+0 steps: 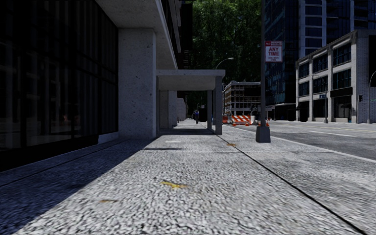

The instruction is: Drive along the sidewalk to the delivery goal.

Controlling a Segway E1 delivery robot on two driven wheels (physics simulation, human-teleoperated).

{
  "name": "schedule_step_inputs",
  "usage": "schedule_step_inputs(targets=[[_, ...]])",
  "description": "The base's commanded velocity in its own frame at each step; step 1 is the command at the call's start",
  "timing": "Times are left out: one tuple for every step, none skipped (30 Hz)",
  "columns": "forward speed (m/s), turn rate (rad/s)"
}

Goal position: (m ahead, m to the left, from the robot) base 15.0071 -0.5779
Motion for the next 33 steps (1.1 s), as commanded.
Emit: schedule_step_inputs(targets=[[2.00, 0.00], [2.00, 0.00], [2.00, 0.00], [2.00, 0.00], [2.00, 0.00], [2.00, 0.00], [2.00, 0.00], [2.00, 0.00], [2.00, 0.00], [2.00, 0.00], [2.00, 0.00], [2.00, 0.00], [2.00, 0.00], [2.00, 0.00], [2.00, 0.00], [2.00, 0.00], [2.00, 0.00], [2.00, 0.00], [2.00, 0.00], [2.00, 0.00], [2.00, 0.00], [2.00, 0.00], [2.00, 0.00], [2.00, 0.00], [2.00, 0.00], [2.00, 0.00], [2.00, 0.00], [2.00, 0.00], [2.00, 0.00], [2.00, 0.00], [2.00, 0.00], [2.00, 0.00], [2.00, 0.00]])
